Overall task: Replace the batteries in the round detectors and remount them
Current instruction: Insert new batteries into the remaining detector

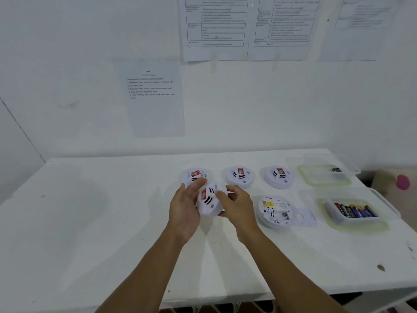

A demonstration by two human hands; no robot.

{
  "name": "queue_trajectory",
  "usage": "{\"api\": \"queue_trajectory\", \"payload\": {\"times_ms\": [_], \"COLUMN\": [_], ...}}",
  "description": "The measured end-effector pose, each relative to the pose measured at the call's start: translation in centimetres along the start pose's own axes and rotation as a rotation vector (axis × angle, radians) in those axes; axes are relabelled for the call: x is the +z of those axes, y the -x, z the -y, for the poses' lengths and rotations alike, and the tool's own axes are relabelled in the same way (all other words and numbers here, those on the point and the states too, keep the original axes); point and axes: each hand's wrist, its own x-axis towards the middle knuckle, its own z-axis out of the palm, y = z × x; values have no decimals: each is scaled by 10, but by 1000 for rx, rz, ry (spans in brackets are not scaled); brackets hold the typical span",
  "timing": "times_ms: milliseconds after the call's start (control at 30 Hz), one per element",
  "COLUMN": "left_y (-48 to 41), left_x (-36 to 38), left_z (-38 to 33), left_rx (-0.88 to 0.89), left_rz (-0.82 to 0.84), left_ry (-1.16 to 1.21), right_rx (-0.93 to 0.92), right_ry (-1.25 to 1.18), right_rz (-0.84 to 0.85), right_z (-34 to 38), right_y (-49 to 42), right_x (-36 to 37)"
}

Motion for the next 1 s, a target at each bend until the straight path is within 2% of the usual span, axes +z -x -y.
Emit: {"api": "queue_trajectory", "payload": {"times_ms": [133, 233, 367, 500, 600, 733, 1000], "left_y": [2, 10, 16, 12, 6, 5, 9], "left_x": [-9, -18, -29, -39, -45, -47, -48], "left_z": [3, 8, 13, 20, 25, 31, 38], "left_rx": [51, 54, 137, 313, 433, 526, 496], "left_rz": [-111, -118, -171, -166, -164, -133, -110], "left_ry": [-303, -462, -643, -968, -1147, -1317, -1379], "right_rx": [100, 133, 69, -157, -252, -282, -281], "right_ry": [-234, -255, -84, 306, 475, 551, 523], "right_rz": [48, 59, 51, 28, 20, 8, -63], "right_z": [-11, -21, -40, -53, -59, -68, -79], "right_y": [-4, -4, -7, -9, -10, -13, -13], "right_x": [-9, -11, -15, -18, -21, -26, -24]}}
